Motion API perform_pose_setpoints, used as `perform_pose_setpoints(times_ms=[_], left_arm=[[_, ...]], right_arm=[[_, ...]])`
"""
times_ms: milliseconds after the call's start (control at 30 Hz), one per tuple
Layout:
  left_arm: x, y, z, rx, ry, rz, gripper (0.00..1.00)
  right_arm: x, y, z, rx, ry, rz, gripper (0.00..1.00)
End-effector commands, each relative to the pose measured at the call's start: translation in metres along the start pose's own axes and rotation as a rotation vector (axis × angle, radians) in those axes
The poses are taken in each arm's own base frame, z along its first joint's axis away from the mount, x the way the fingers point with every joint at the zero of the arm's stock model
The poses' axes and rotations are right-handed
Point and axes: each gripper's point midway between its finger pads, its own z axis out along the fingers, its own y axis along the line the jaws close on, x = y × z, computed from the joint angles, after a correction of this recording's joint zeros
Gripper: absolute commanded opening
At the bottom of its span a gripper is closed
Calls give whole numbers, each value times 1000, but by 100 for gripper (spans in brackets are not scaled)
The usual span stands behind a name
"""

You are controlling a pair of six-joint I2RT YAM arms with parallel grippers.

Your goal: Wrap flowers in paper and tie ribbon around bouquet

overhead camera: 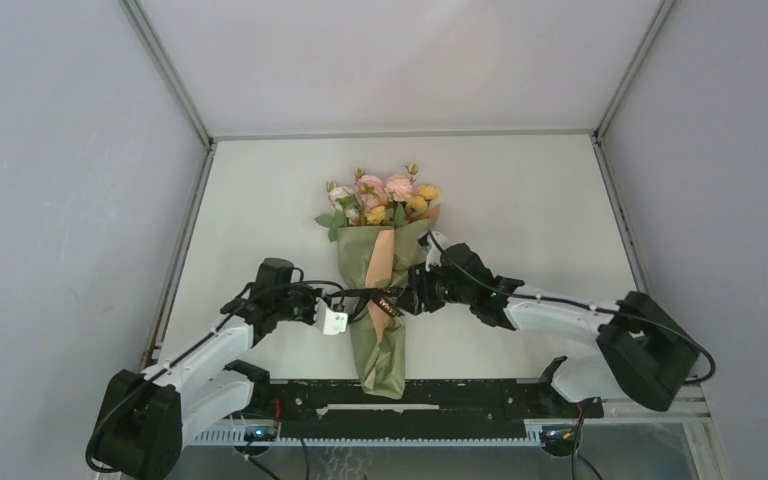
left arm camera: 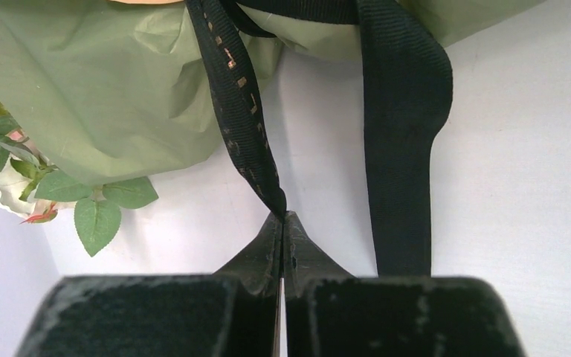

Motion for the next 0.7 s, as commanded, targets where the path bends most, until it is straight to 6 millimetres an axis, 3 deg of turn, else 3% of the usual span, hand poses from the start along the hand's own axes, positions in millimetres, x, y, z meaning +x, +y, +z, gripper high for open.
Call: perform_pose_setpoints(times_ms=[0, 200, 600, 667], left_arm=[[-6, 6, -2, -30, -30, -13, 0], [-5, 3, -2, -30, -25, -20, 0], [-4, 4, -1, -37, -22, -19, 0], [-4, 4, -1, -35, -26, -18, 0]], right_arm=[[-29, 45, 15, -173, -42, -89, 56], [-29, 61, 29, -238, -12, -107, 42], [-18, 51, 45, -194, 37, -82, 40], [-16, 50, 45, -193, 46, -82, 28]])
